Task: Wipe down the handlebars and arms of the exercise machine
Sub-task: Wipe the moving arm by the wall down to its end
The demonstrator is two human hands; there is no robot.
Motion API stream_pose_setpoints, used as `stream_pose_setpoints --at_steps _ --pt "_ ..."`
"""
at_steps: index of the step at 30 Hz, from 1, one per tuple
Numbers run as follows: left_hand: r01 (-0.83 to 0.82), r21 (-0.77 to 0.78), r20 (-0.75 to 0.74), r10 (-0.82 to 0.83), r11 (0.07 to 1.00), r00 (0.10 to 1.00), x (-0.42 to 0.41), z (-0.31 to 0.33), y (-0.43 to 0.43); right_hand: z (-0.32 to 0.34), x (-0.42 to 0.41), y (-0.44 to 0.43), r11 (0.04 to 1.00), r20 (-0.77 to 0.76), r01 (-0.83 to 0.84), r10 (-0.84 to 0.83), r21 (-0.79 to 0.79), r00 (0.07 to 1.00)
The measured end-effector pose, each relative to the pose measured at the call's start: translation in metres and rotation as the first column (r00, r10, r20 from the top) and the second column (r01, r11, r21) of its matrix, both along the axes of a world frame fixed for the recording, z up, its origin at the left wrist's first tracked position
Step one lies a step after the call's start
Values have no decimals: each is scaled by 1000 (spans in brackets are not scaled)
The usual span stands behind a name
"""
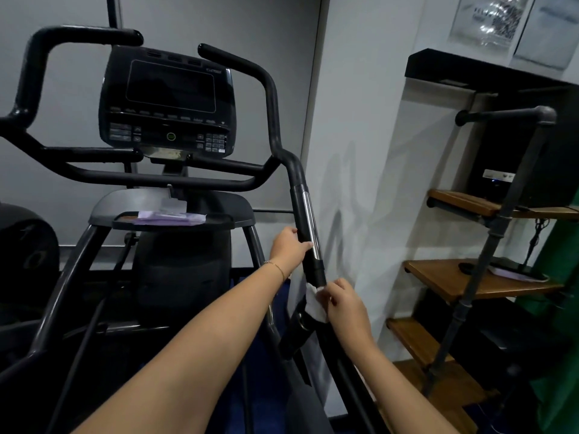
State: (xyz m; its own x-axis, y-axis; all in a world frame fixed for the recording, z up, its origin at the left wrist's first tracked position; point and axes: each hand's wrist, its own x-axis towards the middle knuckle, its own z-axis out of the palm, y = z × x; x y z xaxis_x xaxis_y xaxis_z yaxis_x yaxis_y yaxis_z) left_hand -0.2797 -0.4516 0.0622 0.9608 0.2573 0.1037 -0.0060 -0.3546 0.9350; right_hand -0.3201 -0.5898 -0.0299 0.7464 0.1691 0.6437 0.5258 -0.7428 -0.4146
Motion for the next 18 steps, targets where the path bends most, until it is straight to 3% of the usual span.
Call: stream_pose_setpoints --at_steps 6,10,15,18 --pt "31 -119 -26 -35 992 999 17 -4 5 -8 1 -4 991 56 -103 108 -81 993" --pt "65 -210 -48 -77 975 996 21 -4 9 28 23 14 994 16 -70 69 78 998" --pt "77 -334 -133 -128 939 983 29 3 17 40 32 21 993 -4 -86 86 82 996" --pt "99 -354 -146 -160 930 976 29 2 19 46 32 18 975 -96 -67 89 214 991"
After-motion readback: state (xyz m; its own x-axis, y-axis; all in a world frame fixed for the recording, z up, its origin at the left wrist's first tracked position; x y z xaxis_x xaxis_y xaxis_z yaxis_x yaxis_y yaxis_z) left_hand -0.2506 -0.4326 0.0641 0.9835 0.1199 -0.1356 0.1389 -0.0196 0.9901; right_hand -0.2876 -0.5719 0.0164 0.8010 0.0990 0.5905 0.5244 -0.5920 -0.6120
